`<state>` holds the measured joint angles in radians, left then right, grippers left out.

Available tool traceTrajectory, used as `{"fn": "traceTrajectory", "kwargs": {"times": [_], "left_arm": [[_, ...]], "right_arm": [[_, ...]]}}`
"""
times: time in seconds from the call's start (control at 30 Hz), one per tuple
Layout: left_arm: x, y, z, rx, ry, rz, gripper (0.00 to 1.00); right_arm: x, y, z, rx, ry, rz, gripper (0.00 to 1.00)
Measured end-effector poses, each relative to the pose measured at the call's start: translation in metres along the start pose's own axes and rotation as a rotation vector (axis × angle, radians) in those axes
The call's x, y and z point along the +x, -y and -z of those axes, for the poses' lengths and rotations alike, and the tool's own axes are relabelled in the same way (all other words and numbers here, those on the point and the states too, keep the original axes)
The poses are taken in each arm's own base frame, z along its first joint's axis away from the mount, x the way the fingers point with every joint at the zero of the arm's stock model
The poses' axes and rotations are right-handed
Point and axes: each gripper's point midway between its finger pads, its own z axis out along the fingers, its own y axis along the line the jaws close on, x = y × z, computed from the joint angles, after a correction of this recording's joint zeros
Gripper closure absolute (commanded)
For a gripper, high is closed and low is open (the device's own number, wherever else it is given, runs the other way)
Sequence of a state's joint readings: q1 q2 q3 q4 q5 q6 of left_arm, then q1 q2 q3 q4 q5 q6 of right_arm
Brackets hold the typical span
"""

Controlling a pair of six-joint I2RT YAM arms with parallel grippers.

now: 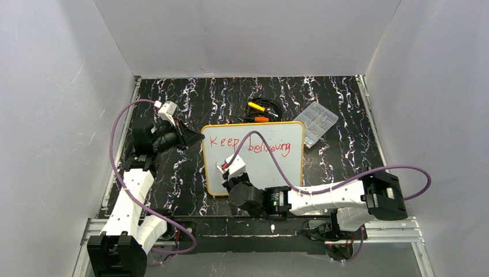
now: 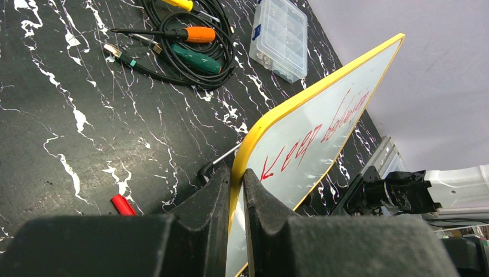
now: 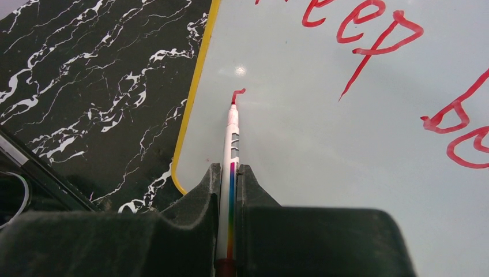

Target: Write a sentence on the whiteboard

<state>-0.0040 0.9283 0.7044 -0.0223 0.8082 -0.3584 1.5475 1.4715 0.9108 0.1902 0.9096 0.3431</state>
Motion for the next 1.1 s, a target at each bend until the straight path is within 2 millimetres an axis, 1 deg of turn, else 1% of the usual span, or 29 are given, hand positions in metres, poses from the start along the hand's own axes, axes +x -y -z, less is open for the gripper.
{"fn": "traceTrajectory", "kwargs": {"times": [0.27, 0.6, 0.9, 1.1], "left_arm": [[0.0, 0.0, 0.0, 0.0, 0.0, 0.0, 1.0], [0.0, 0.001, 0.0, 0.001, 0.0, -0.001, 1.0], [0.0, 0.001, 0.0, 0.001, 0.0, -0.001, 1.0], [0.0, 0.001, 0.0, 0.001, 0.0, -0.001, 1.0]], "right_arm": [[0.003, 0.002, 0.005, 0.002, -0.018, -0.001, 0.99], [0.006, -0.005, 0.008, -0.03, -0.029, 0.012, 0.99], [-0.003, -0.016, 0.01, -0.065, 0.008, 0.022, 0.99], [-0.007, -0.008, 0.011, -0.022, 0.025, 0.019, 0.99]]}}
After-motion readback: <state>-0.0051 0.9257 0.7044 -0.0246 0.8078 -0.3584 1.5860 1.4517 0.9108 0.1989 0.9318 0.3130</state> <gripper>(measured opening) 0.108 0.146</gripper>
